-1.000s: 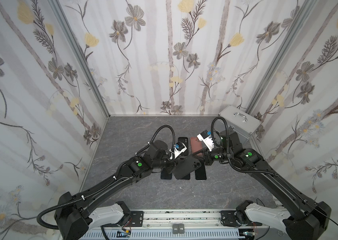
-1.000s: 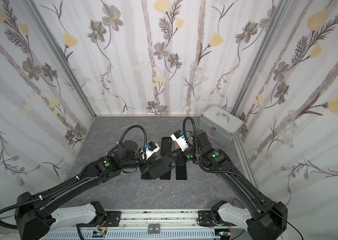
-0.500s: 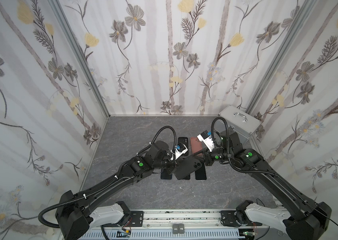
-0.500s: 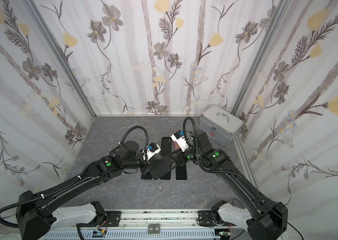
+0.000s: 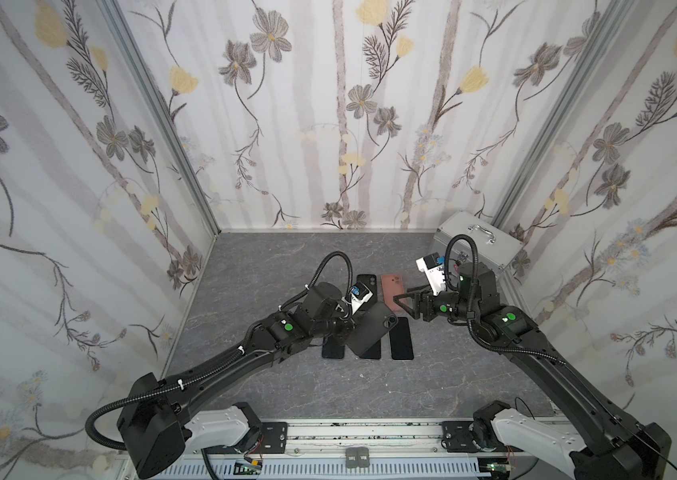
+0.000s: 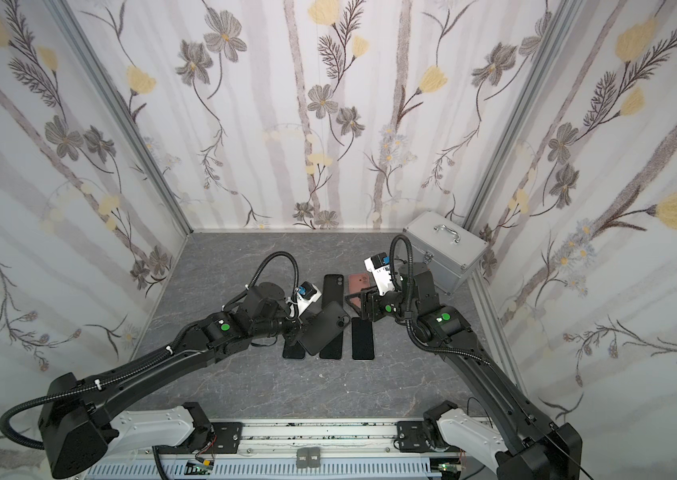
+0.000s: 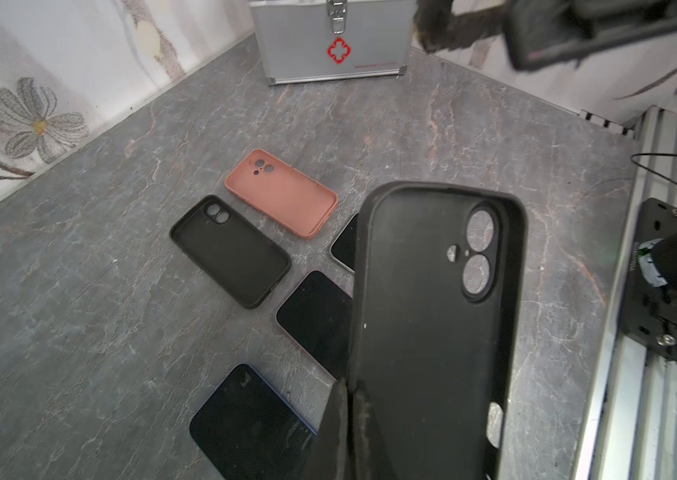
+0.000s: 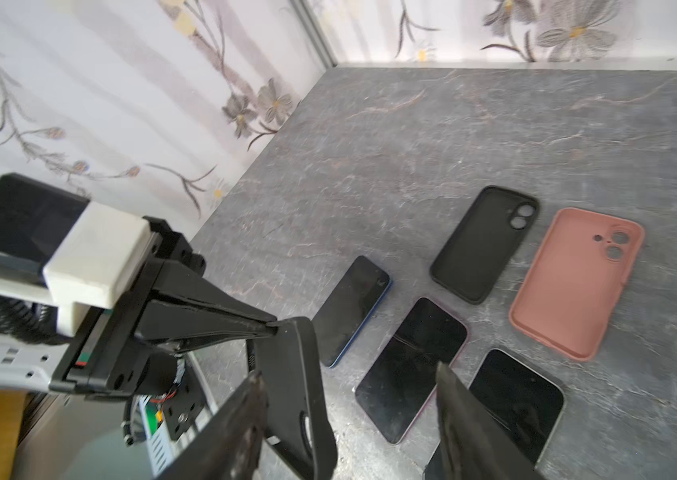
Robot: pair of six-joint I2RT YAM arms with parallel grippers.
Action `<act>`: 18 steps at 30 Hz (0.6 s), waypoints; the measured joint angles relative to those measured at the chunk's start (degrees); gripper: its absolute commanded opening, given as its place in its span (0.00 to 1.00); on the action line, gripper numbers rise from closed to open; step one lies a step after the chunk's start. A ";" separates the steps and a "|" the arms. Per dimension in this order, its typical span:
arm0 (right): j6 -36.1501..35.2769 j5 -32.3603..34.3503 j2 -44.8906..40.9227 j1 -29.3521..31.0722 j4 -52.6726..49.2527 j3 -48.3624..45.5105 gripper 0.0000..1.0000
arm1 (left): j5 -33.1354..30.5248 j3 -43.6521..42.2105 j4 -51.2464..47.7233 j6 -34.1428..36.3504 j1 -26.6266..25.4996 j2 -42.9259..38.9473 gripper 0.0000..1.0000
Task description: Take the phone out of the phone case
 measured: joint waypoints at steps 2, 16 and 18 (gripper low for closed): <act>1.44 2.01 -0.90 -0.26 4.61 -2.29 0.99 | -0.42 0.00 0.85 -1.38 0.85 1.29 0.00; 12.44 27.43 3.06 9.99 21.18 -13.03 1.00 | -4.81 4.31 3.82 -22.29 15.65 18.03 0.00; 13.29 30.34 5.31 11.87 22.29 -12.33 1.00 | -4.83 5.07 3.96 -24.79 17.55 20.35 0.00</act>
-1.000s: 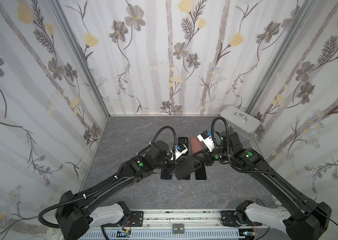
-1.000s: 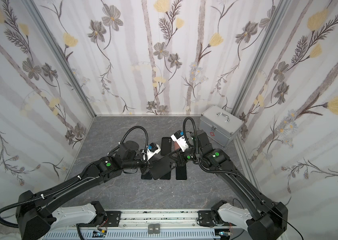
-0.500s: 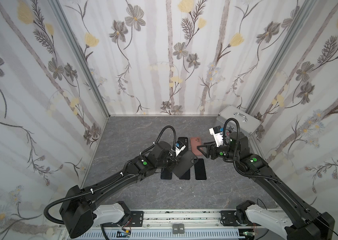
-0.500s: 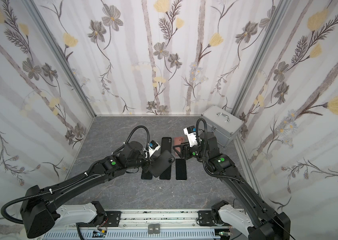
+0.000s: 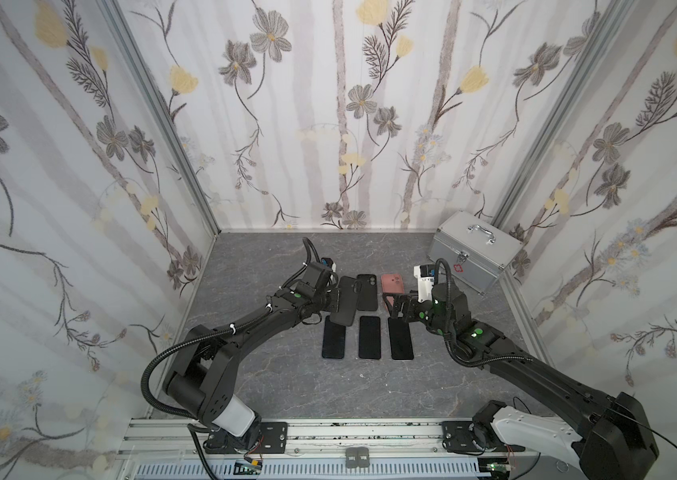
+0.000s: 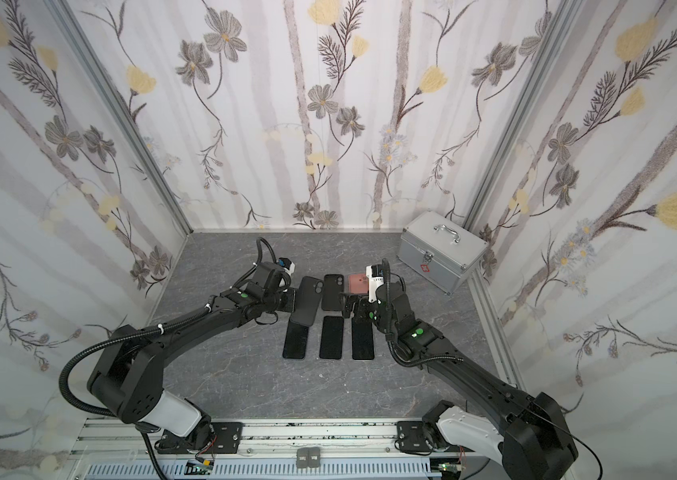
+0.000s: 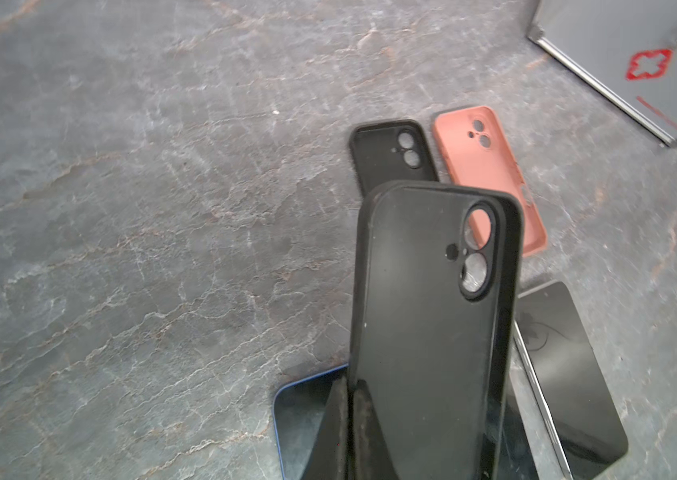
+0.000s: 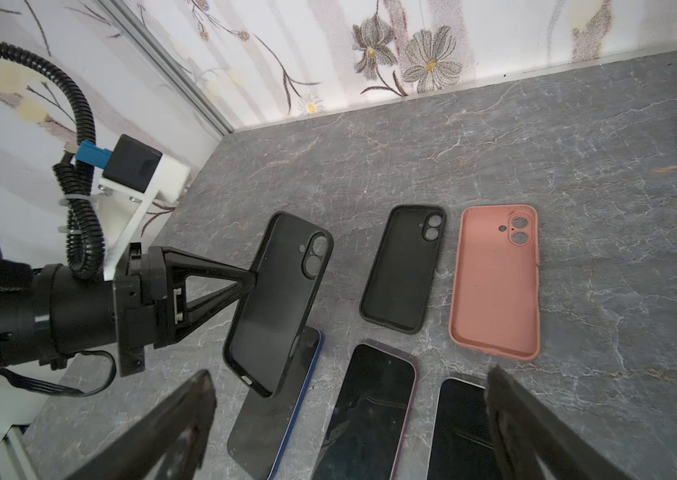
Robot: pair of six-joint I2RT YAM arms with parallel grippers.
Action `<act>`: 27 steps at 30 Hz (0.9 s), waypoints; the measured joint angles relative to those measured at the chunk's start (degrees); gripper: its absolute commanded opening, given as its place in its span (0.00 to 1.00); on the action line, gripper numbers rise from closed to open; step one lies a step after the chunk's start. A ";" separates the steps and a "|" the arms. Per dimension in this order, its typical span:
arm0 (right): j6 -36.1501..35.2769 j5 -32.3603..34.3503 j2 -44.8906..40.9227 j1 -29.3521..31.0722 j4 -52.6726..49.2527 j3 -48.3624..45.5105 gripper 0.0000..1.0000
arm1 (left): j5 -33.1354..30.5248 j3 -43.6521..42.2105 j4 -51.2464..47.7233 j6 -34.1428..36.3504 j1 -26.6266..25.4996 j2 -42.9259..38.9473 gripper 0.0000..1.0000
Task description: Take the phone out of the phone case
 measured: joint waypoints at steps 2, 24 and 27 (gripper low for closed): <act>0.24 2.08 2.38 1.51 1.36 0.85 1.00 | 0.00 0.85 -0.02 -2.21 1.77 2.16 0.00; -5.81 -2.71 22.93 2.16 8.46 11.93 1.00 | 3.67 16.96 -1.46 -4.72 6.84 22.03 0.00; -5.79 -3.02 23.78 1.84 8.44 12.04 1.00 | 3.67 18.18 -1.46 -4.00 7.45 23.08 0.00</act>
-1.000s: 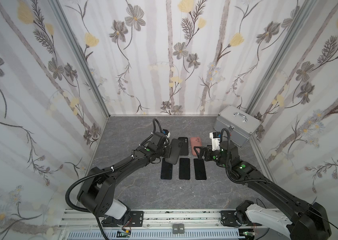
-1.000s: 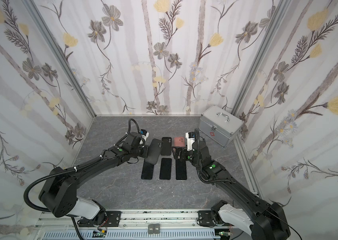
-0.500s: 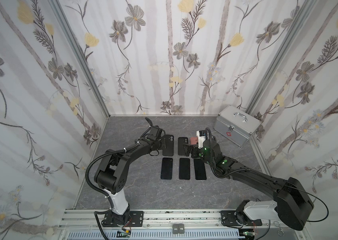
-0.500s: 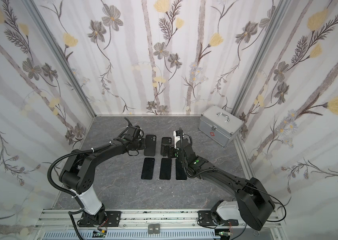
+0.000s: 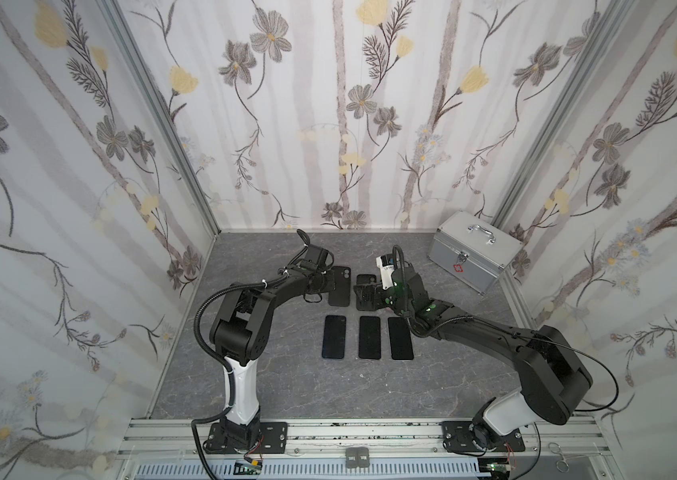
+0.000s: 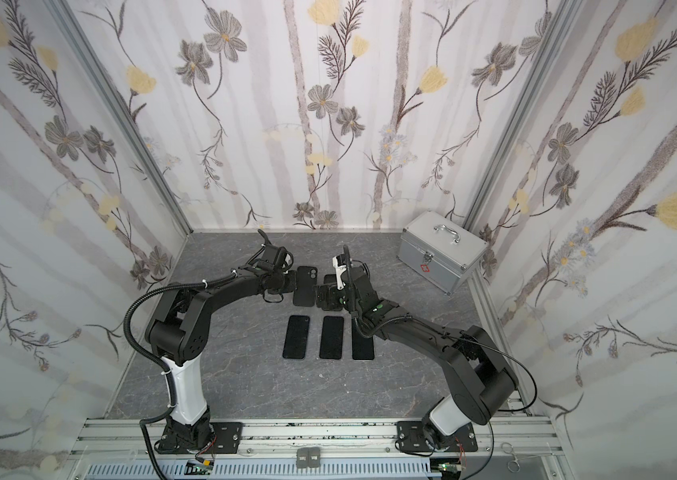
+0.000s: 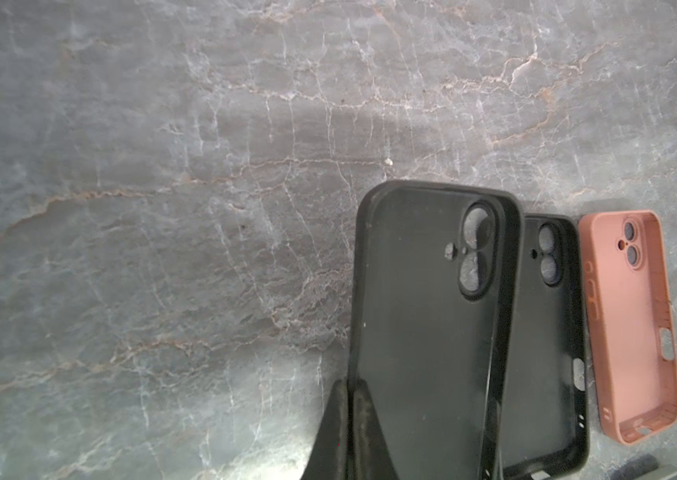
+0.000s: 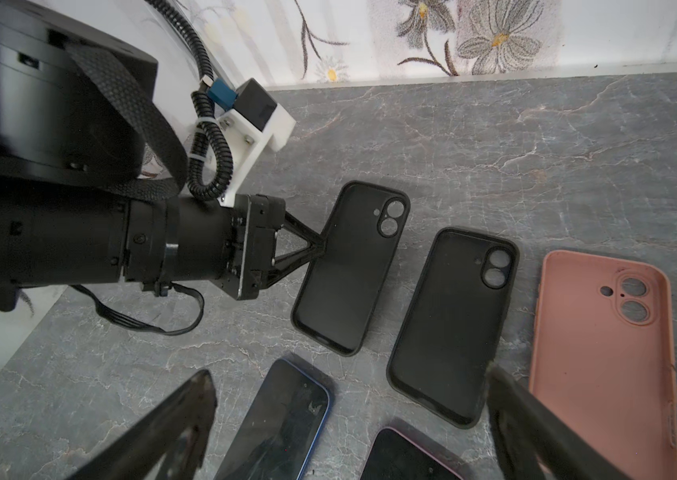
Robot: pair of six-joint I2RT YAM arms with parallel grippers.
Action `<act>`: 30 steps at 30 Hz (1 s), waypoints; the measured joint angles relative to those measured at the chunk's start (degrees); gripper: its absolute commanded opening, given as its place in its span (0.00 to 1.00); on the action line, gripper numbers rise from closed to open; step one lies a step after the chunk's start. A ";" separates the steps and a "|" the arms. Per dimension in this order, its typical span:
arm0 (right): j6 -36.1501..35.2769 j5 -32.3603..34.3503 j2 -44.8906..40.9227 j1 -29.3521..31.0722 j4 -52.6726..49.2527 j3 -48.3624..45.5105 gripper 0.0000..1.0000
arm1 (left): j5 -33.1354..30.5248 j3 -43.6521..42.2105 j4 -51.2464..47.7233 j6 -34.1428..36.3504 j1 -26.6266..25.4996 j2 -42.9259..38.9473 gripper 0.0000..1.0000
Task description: Take the phone out of the phone case
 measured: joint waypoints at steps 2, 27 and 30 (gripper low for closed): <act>-0.02 -0.15 0.15 -0.31 -0.07 0.00 1.00 | 0.00 0.39 -0.28 0.07 0.17 0.68 0.00; -0.02 0.68 -5.14 -1.22 -2.84 -0.02 1.00 | 0.83 1.11 -2.89 -0.02 0.90 1.46 0.42; -0.09 1.90 -10.05 -1.22 -2.89 -0.87 1.00 | 0.57 -0.55 -2.86 -0.02 0.74 -3.69 0.48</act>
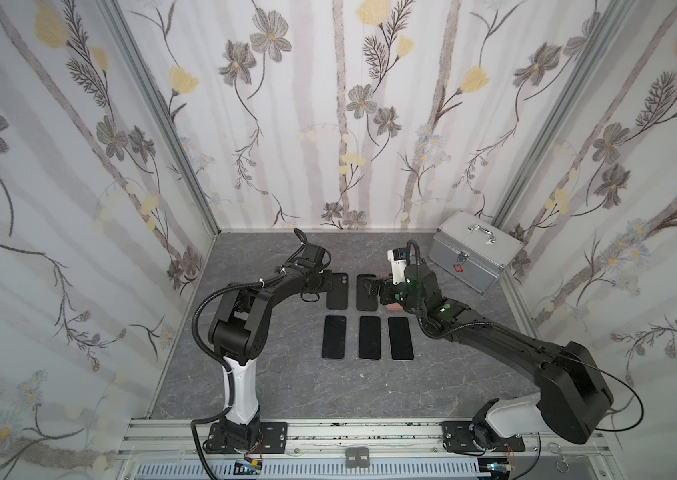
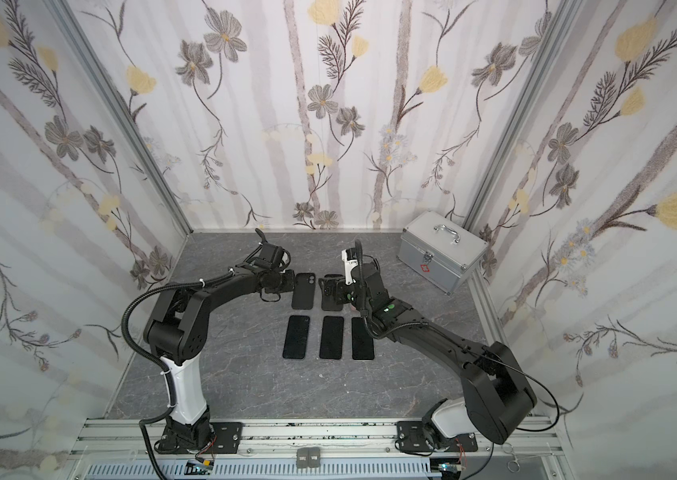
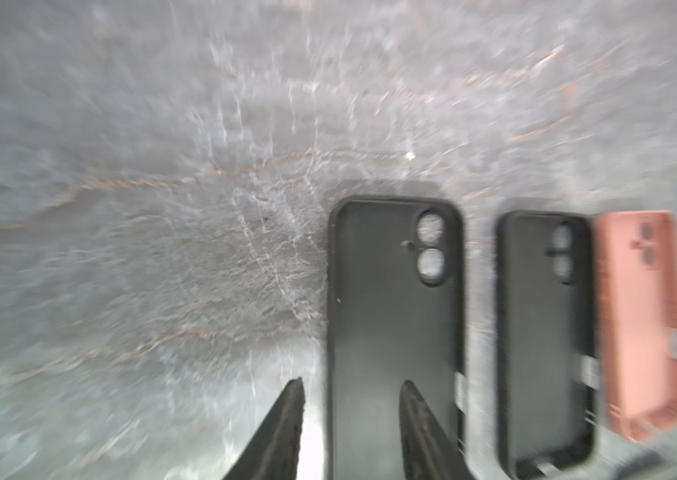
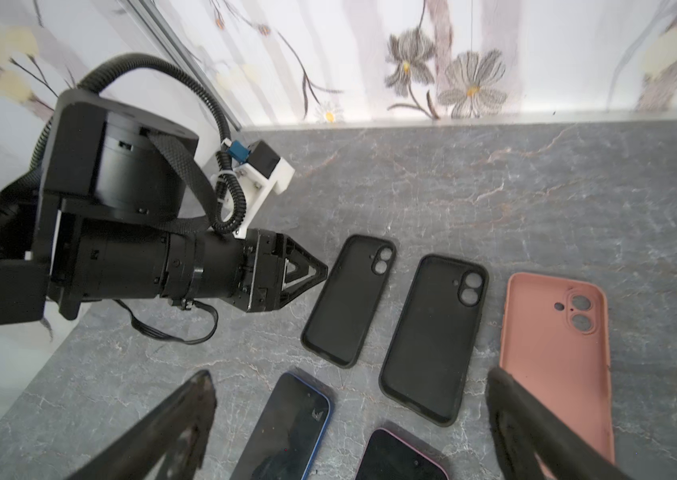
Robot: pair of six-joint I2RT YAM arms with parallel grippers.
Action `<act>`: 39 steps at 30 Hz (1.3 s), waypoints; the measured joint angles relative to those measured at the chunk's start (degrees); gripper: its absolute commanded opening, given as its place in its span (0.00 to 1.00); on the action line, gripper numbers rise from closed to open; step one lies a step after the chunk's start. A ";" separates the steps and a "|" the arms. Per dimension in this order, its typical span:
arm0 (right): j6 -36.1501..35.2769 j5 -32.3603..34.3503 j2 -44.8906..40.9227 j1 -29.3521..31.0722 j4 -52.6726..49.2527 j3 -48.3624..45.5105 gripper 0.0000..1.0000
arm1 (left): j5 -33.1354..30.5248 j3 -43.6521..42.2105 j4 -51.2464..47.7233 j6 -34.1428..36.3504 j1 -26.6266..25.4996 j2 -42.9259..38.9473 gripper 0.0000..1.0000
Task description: Take the phone out of the phone case
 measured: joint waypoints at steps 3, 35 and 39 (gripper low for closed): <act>-0.07 1.25 -4.63 -0.04 0.31 -2.05 1.00 | -1.79 -3.72 1.70 0.04 -0.72 -7.19 0.48; -15.76 21.46 -28.13 -25.64 21.55 -37.51 1.00 | -30.18 -58.73 53.11 14.80 3.34 -47.69 1.00; -18.01 21.81 -23.45 -28.11 28.24 -39.89 1.00 | -31.01 -60.72 58.40 17.97 5.18 -43.06 1.00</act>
